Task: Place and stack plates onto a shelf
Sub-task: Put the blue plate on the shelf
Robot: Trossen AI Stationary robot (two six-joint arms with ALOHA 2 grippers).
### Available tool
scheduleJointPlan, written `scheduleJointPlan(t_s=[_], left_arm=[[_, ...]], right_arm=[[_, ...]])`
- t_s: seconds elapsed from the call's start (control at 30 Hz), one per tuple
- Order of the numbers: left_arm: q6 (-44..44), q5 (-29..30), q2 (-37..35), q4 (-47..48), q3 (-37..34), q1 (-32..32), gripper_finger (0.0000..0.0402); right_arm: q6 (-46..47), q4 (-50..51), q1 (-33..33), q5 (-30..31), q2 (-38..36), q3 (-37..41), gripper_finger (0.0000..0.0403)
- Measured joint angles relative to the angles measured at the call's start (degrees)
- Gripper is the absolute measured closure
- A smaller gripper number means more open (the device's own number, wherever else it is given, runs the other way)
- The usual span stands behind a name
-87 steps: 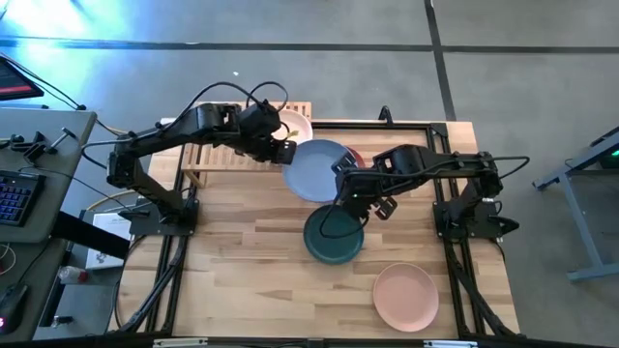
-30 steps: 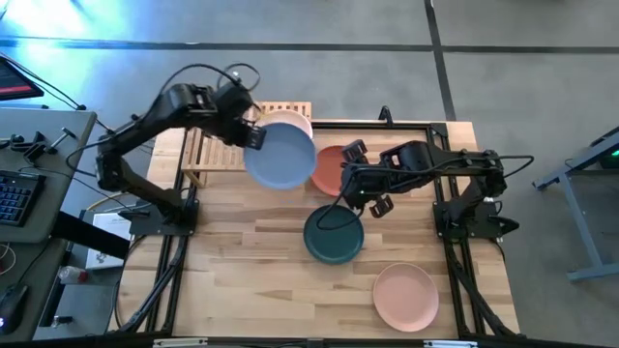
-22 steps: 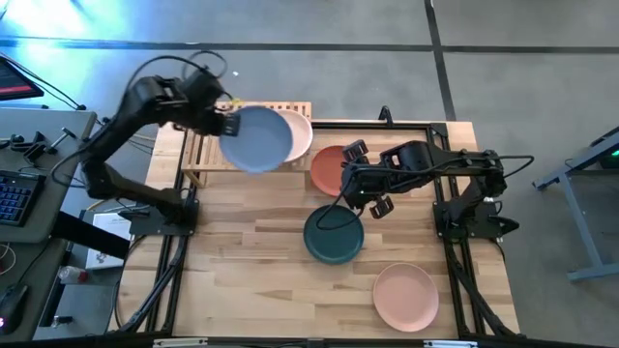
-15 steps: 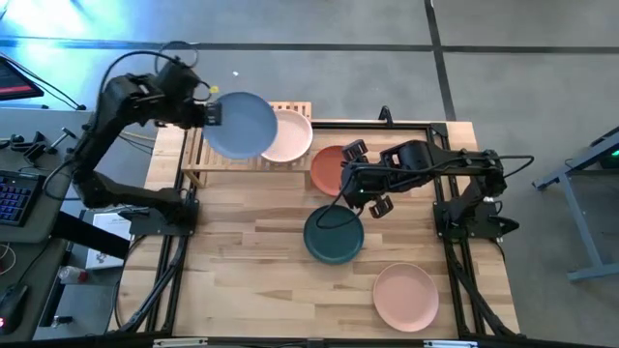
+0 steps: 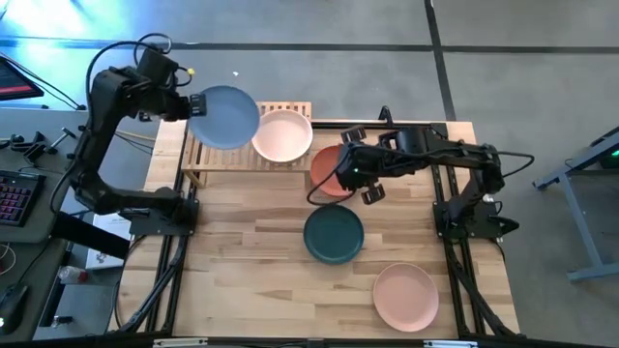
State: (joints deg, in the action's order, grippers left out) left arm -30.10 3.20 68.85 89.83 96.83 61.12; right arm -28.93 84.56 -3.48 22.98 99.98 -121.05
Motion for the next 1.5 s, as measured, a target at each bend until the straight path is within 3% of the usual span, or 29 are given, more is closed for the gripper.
scheduleJointPlan(t_s=[0.3, 0.57, 0.87, 1.07, 1.5], left_arm=[[2.9, -7.7, -4.9, -7.3, -13.6, 8.4, 0.0399], [1.7, -7.7, -9.7, -10.7, -23.3, 13.3, 0.0399], [-1.4, -7.4, -10.4, -16.4, -30.9, 13.6, 0.0399], [-4.2, -4.4, -10.5, -16.7, -32.5, 13.5, 0.0399], [-3.9, -5.1, -10.5, -16.1, -32.5, 13.5, 0.0377]], right_arm=[[0.4, -0.6, 2.0, -2.4, 0.0, 0.0, 0.0249], [0.4, -0.9, 2.0, -2.6, 0.0, 0.0, 0.0249], [0.4, -1.0, 2.0, -2.6, 0.0, 0.0, 0.0249], [0.4, -0.9, 2.0, -2.6, 0.0, 0.0, 0.0249], [0.4, -0.8, 2.0, -2.6, 0.0, 0.0, 0.0249]])
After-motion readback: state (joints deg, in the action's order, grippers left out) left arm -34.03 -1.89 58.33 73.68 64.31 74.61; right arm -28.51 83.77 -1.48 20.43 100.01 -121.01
